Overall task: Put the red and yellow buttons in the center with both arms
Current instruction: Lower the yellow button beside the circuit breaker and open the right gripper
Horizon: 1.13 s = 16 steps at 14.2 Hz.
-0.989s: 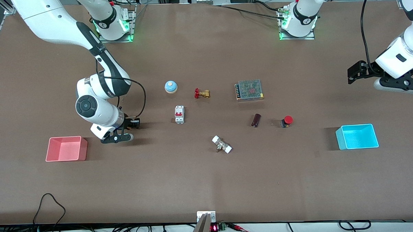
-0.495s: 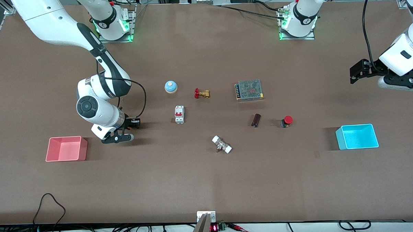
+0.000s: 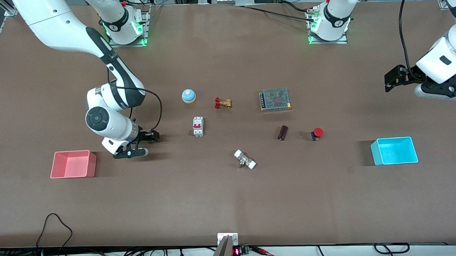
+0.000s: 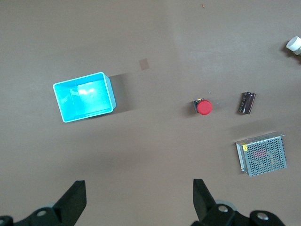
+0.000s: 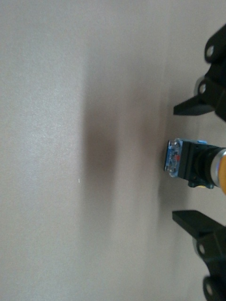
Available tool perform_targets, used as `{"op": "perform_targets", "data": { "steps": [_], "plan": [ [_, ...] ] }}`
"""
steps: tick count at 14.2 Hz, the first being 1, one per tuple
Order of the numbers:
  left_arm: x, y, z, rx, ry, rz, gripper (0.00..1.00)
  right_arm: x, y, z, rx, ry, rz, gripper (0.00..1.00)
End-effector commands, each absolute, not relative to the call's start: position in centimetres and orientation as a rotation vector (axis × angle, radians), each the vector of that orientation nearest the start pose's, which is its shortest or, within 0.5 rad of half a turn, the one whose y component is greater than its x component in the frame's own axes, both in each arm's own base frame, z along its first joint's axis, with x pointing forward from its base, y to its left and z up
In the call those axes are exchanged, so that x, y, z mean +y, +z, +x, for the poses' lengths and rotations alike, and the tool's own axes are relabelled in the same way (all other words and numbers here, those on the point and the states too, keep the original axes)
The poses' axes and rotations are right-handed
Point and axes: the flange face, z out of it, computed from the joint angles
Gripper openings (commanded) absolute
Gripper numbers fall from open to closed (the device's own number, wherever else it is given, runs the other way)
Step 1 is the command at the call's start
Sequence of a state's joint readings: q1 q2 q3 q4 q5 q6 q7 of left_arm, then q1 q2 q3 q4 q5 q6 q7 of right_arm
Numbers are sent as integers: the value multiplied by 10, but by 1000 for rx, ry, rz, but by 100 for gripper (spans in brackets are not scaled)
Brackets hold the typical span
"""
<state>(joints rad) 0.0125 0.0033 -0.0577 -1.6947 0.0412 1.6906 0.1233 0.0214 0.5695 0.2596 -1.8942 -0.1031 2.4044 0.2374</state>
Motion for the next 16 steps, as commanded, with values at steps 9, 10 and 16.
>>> {"op": "perform_targets", "data": {
  "steps": [9,10,16],
  "plan": [
    [-29,583,563,274,18,-3094,100,67,510,609,153,-160,-3141,100],
    [-31,584,562,281,16,-3093,100,53,534,600,205,-146,-3130,100],
    [-32,585,560,286,30,-3094,100,39,607,555,255,-36,-3148,100]
  ]
}}
